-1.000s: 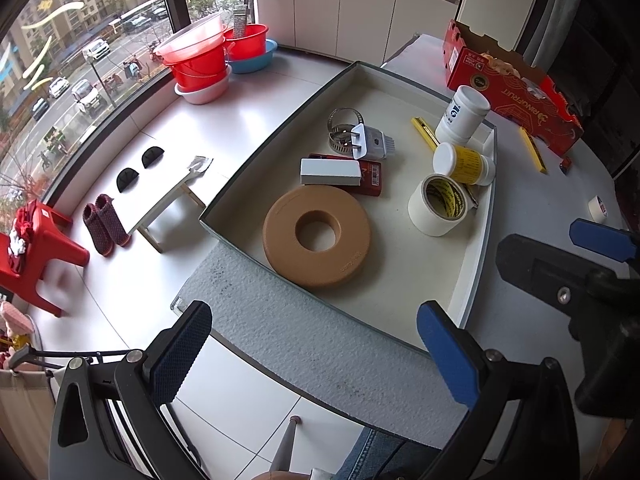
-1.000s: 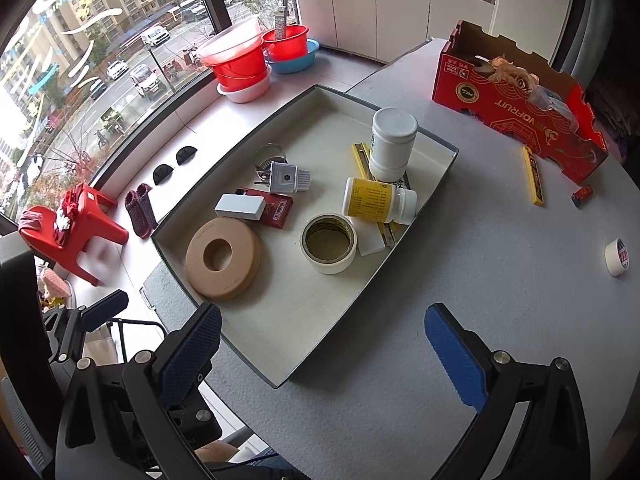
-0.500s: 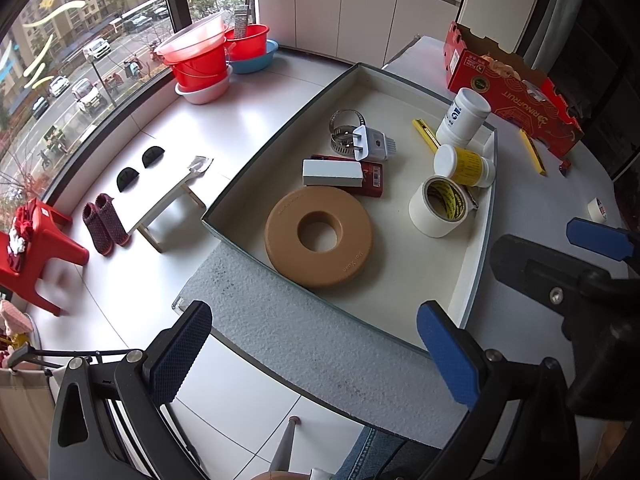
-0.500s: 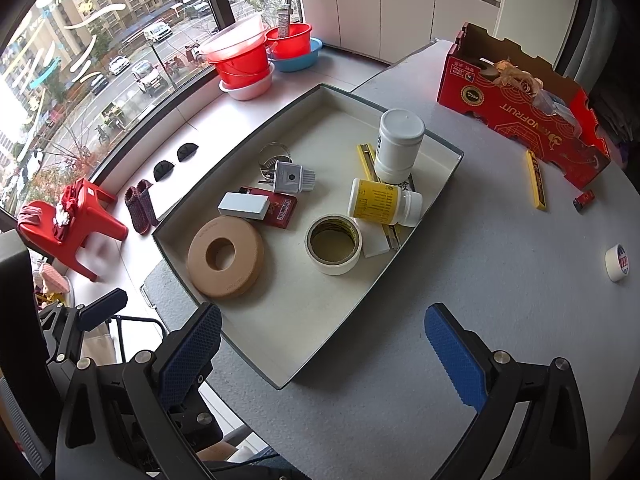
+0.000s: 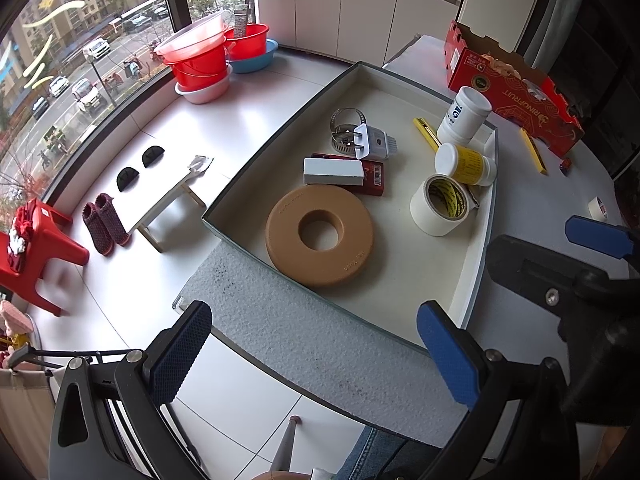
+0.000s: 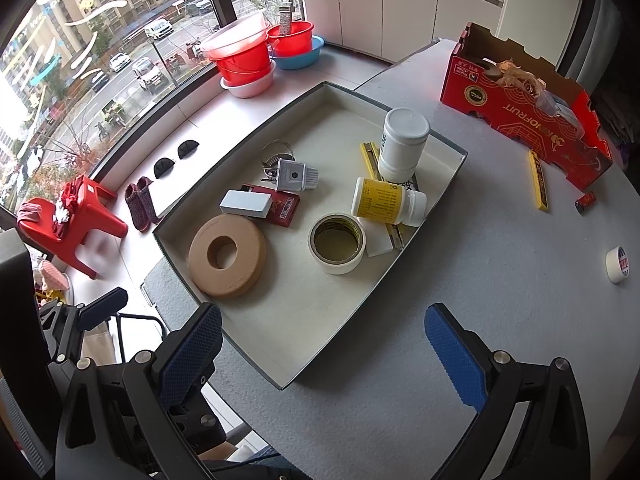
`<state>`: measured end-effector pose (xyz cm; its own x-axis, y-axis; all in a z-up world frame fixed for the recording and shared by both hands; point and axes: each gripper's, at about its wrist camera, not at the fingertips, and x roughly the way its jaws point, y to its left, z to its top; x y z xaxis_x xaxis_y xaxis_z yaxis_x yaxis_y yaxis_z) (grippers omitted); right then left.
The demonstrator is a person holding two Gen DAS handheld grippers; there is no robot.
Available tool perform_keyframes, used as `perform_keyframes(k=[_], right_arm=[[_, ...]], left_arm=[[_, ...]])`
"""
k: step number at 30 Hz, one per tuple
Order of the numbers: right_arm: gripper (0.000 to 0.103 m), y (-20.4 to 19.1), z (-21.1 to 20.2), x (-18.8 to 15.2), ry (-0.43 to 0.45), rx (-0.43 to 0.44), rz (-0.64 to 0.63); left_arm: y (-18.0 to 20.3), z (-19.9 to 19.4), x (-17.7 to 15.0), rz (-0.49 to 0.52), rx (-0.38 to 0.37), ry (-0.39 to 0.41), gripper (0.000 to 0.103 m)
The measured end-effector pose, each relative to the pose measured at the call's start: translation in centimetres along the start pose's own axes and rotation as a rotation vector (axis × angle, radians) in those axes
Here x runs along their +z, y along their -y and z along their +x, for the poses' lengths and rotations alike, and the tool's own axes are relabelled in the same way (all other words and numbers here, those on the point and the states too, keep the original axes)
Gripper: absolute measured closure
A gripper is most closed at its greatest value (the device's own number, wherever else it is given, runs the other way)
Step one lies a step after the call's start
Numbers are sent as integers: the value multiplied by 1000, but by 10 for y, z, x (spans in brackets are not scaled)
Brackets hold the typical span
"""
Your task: Organize rigid objects
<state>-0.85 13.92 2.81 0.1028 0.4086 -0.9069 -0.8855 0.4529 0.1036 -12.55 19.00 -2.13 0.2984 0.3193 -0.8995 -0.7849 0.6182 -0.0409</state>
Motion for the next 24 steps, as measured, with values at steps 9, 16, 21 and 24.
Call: perform_keyframes(k=[9,16,21,24], right_arm=[[1,-2,0,0,-2,-1,-5],[1,-3,2,2,-5,-3,-8],[1,-5,4,2,-8,-8,-14],[1,-6,5,2,-9,-7,-14]], left_arm=[[-2,3,0,1,3,-4,0],[-5,5,1,-7,6,-10,0],[-7,8,1,-18,5,-14,1],[-9,7,1,-20,9,-2,0]])
